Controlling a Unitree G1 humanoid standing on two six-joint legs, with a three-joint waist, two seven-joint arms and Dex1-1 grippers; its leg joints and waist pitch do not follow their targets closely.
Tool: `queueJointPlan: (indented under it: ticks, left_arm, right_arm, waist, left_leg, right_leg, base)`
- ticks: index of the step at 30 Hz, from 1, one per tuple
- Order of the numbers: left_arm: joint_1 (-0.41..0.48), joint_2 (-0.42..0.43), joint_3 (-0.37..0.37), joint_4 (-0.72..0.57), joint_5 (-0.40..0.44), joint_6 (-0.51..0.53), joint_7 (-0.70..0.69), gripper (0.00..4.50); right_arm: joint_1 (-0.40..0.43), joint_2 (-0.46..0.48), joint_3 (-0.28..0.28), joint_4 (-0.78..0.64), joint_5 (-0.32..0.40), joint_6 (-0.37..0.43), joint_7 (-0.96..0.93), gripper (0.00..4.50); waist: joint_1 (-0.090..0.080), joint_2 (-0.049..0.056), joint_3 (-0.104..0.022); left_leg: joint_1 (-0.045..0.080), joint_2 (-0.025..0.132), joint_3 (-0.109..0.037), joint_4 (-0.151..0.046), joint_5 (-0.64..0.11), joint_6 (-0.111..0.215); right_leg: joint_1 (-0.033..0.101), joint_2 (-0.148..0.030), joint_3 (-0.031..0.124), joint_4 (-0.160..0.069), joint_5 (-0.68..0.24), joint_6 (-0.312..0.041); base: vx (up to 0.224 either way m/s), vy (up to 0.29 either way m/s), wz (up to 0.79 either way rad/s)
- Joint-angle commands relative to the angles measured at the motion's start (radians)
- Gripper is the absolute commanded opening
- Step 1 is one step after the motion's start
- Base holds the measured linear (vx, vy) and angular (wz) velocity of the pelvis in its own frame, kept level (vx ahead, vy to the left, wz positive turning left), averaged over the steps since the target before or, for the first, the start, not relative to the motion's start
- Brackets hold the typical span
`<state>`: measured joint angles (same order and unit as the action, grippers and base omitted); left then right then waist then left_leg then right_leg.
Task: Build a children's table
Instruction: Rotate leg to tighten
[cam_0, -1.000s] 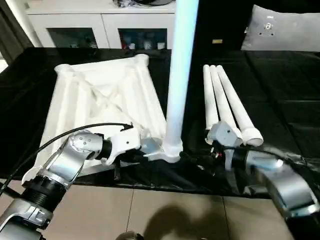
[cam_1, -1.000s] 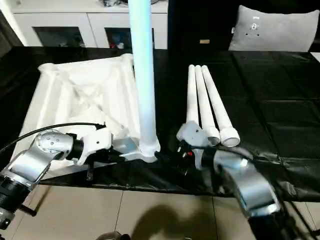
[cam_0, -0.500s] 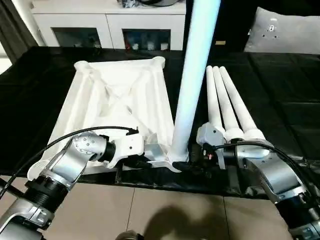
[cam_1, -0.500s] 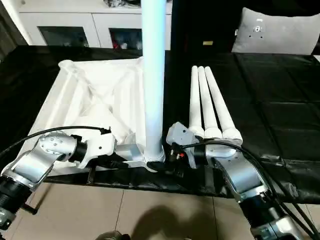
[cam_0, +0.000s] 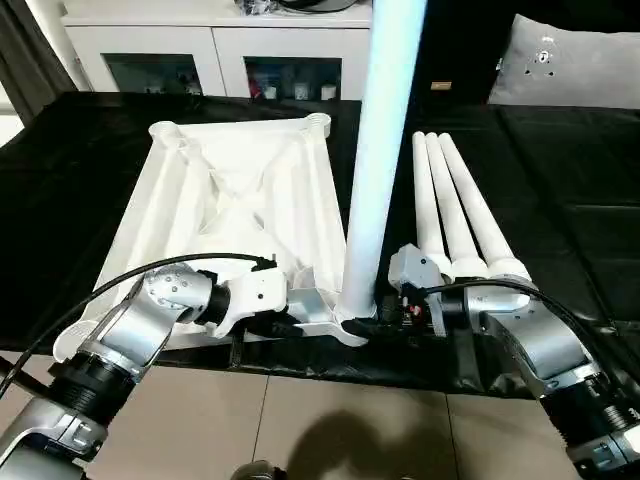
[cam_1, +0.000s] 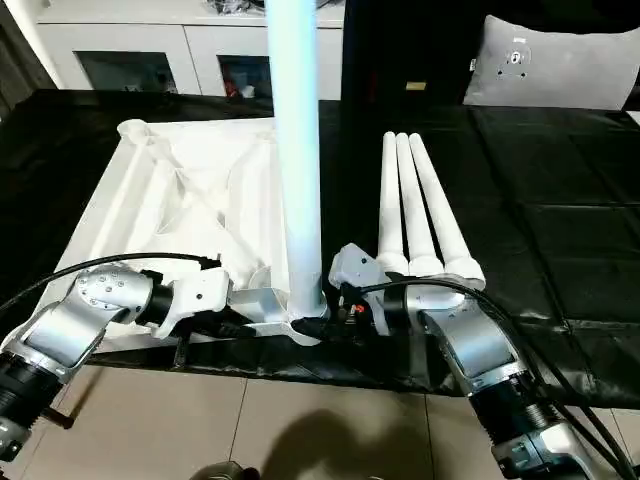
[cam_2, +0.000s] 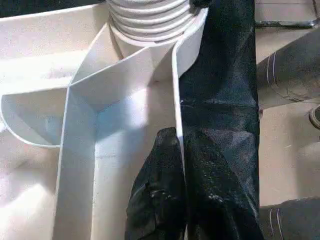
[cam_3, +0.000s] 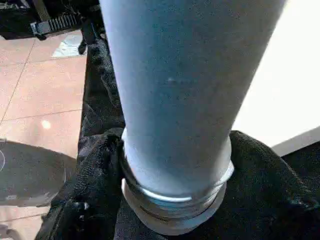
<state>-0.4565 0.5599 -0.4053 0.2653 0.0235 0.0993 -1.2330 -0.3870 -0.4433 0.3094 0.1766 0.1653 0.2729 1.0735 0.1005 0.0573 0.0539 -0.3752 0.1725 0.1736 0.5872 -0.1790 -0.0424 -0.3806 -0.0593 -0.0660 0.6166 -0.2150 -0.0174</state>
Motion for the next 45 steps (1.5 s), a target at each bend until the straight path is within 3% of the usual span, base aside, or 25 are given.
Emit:
queueJointPlan:
  ticks: [1,5,6,8,9,11,12,14,15,16,17,18,21,23,27,28,31,35,39,40,45]
  left_arm:
    - [0.029,-0.012,-0.034,-0.036,-0.01,0.022,-0.034,0.0]
    - [0.048,-0.027,-0.015,-0.081,-0.036,0.087,-0.008,0.0]
    - [0.067,-0.048,0.001,-0.122,-0.053,0.145,0.027,0.0]
    - [0.09,-0.082,0.02,-0.172,-0.068,0.213,0.086,0.0]
    - [0.099,-0.103,0.027,-0.195,-0.071,0.243,0.121,0.0]
    - [0.109,-0.14,0.037,-0.222,-0.063,0.279,0.18,0.0]
    - [0.114,-0.171,0.042,-0.236,-0.051,0.304,0.228,0.0]
    - [0.114,-0.251,0.042,-0.248,-0.01,0.346,0.334,0.0]
    - [0.109,-0.298,0.039,-0.247,0.016,0.366,0.392,0.0]
    - [0.107,-0.311,0.04,-0.247,0.019,0.375,0.406,0.0]
    - [0.106,-0.332,0.035,-0.249,0.021,0.389,0.425,0.0]
    - [0.097,-0.367,0.026,-0.237,0.039,0.395,0.47,0.0]
    - [0.083,-0.364,0.012,-0.214,0.072,0.379,0.503,0.0]
    - [0.077,-0.353,0.016,-0.201,0.08,0.373,0.507,0.0]
    - [0.067,-0.319,0.04,-0.169,0.106,0.358,0.492,0.0]
    - [0.064,-0.31,0.043,-0.159,0.107,0.35,0.487,0.0]
    - [0.052,-0.283,0.05,-0.124,0.113,0.325,0.474,0.0]
    - [0.037,-0.237,0.052,-0.081,0.11,0.282,0.437,0.0]
    - [0.038,-0.186,0.042,-0.059,0.099,0.235,0.365,0.0]
    - [0.042,-0.162,0.035,-0.054,0.097,0.208,0.332,0.0]
    - [0.052,-0.111,0.018,-0.047,0.08,0.143,0.237,0.0]
  right_arm:
    - [0.032,0.025,0.019,-0.013,0.01,0.033,-0.019,2.73]
    - [0.066,0.07,0.019,-0.033,0.004,0.081,-0.097,2.72]
    - [0.076,0.133,-0.001,-0.02,0.006,0.124,-0.188,2.72]
    - [0.08,0.211,-0.028,0.003,0.008,0.151,-0.29,2.72]
    - [0.077,0.249,-0.04,0.023,0.003,0.156,-0.343,2.72]
    - [0.064,0.303,-0.057,0.064,-0.012,0.158,-0.421,2.72]
    - [0.052,0.341,-0.067,0.099,-0.024,0.155,-0.477,2.72]
    - [0.011,0.426,-0.103,0.193,-0.038,0.146,-0.616,2.71]
    - [-0.012,0.467,-0.128,0.243,-0.042,0.147,-0.691,2.7]
    - [-0.017,0.475,-0.132,0.253,-0.044,0.146,-0.705,2.7]
    - [-0.023,0.485,-0.132,0.265,-0.054,0.135,-0.714,2.7]
    - [-0.038,0.502,-0.142,0.295,-0.066,0.116,-0.742,2.7]
    - [-0.038,0.505,-0.158,0.299,-0.061,0.096,-0.73,2.7]
    - [-0.033,0.5,-0.167,0.289,-0.055,0.096,-0.719,3.26]
    - [-0.023,0.473,-0.165,0.27,-0.074,0.064,-0.694,3.67]
    - [-0.017,0.465,-0.163,0.256,-0.07,0.065,-0.682,3.79]
    - [0.014,0.423,-0.147,0.201,-0.074,0.051,-0.639,3.99]
    - [0.075,0.357,-0.151,0.076,-0.042,0.087,-0.559,4.34]
    - [0.127,0.245,-0.141,-0.028,-0.036,0.094,-0.453,4.43]
    - [0.137,0.193,-0.137,-0.056,-0.041,0.087,-0.409,4.43]
    - [0.141,0.089,-0.14,-0.105,-0.03,0.069,-0.298,4.43]
  waist:
    - [-0.003,-0.004,-0.063]
    - [-0.008,-0.001,-0.062]
    - [-0.014,-0.002,-0.06]
    - [-0.024,0.003,-0.052]
    - [-0.029,0.0,-0.049]
    - [-0.054,-0.001,-0.041]
    - [-0.055,-0.001,-0.042]
    - [-0.068,-0.001,-0.039]
    - [-0.073,-0.006,-0.036]
    - [-0.074,-0.002,-0.035]
    - [-0.074,-0.004,-0.036]
    - [-0.075,-0.008,-0.036]
    - [-0.071,-0.007,-0.035]
    - [-0.069,-0.003,-0.037]
    - [-0.067,-0.006,-0.04]
    - [-0.064,0.0,-0.045]
    - [-0.056,0.002,-0.048]
    - [-0.042,0.005,-0.051]
    - [-0.033,0.001,-0.069]
    - [-0.034,0.003,-0.067]
    - [-0.035,0.003,-0.059]
  left_leg:
    - [0.012,0.063,-0.023,-0.061,-0.156,0.049]
    - [0.014,0.063,-0.025,-0.065,-0.168,0.042]
    - [0.012,0.062,-0.024,-0.067,-0.183,0.036]
    - [0.013,0.062,-0.027,-0.075,-0.24,0.013]
    - [0.015,0.058,-0.028,-0.077,-0.271,0.004]
    - [0.018,0.055,-0.036,-0.083,-0.363,-0.034]
    - [0.023,0.055,-0.037,-0.082,-0.374,-0.038]
    - [0.022,0.056,-0.04,-0.085,-0.389,-0.045]
    - [0.022,0.054,-0.04,-0.085,-0.405,-0.047]
    - [0.035,0.049,-0.045,-0.08,-0.443,-0.055]
    - [0.038,0.05,-0.046,-0.081,-0.455,-0.049]
    - [0.037,0.051,-0.045,-0.083,-0.459,-0.049]
    - [0.044,0.05,-0.045,-0.083,-0.489,-0.045]
    - [0.043,0.05,-0.045,-0.085,-0.489,-0.043]
    - [0.038,0.052,-0.044,-0.086,-0.48,-0.04]
    - [0.037,0.052,-0.042,-0.086,-0.459,-0.038]
    - [0.027,0.055,-0.037,-0.086,-0.393,-0.026]
    - [0.025,0.055,-0.033,-0.084,-0.333,-0.01]
    - [0.009,0.054,-0.029,-0.066,-0.148,0.036]
    - [0.004,0.053,-0.03,-0.064,-0.126,0.051]
    - [0.008,0.054,-0.028,-0.068,-0.202,0.051]
  right_leg:
    - [0.043,-0.09,0.054,-0.064,-0.082,-0.237]
    - [0.042,-0.089,0.054,-0.066,-0.09,-0.237]
    - [0.043,-0.09,0.055,-0.067,-0.107,-0.237]
    - [0.038,-0.091,0.054,-0.074,-0.191,-0.23]
    - [0.037,-0.09,0.053,-0.081,-0.241,-0.222]
    - [0.033,-0.093,0.051,-0.098,-0.424,-0.171]
    - [0.031,-0.095,0.052,-0.101,-0.447,-0.159]
    - [0.028,-0.094,0.054,-0.102,-0.458,-0.156]
    - [0.026,-0.093,0.052,-0.106,-0.485,-0.148]
    - [0.02,-0.099,0.048,-0.121,-0.58,-0.111]
    - [0.017,-0.099,0.048,-0.127,-0.593,-0.098]
    - [0.017,-0.096,0.048,-0.128,-0.585,-0.094]
    - [0.009,-0.094,0.05,-0.132,-0.583,-0.084]
    - [0.009,-0.093,0.052,-0.131,-0.574,-0.08]
    - [0.011,-0.094,0.055,-0.128,-0.529,-0.092]
    - [0.012,-0.09,0.057,-0.125,-0.466,-0.106]
    - [0.021,-0.089,0.06,-0.11,-0.351,-0.141]
    - [0.029,-0.087,0.063,-0.103,-0.268,-0.149]
    - [0.045,-0.085,0.058,-0.073,-0.002,-0.191]
    - [0.047,-0.084,0.055,-0.069,0.045,-0.202]
    - [0.047,-0.088,0.052,-0.084,-0.096,-0.214]
  base:
    - [0.0,0.0,0.0]
    - [0.0,0.0,0.0]
    - [0.0,0.0,0.0]
    - [0.0,0.0,0.0]
    - [0.0,0.0,0.0]
    - [0.0,0.0,0.0]
    - [0.0,0.0,0.0]
    - [0.0,0.0,0.0]
    - [0.0,0.0,0.0]
    - [0.0,0.0,0.0]
    - [0.0,0.0,0.0]
    - [0.0,0.0,0.0]
    - [0.0,0.0,0.0]
    - [0.0,0.0,0.0]
    - [0.0,0.0,0.0]
    - [0.0,0.0,0.0]
    - [0.0,0.0,0.0]
    - [0.0,0.0,0.0]
    - [0.0,0.0,0.0]
    - [0.0,0.0,0.0]
    - [0.0,0.0,0.0]
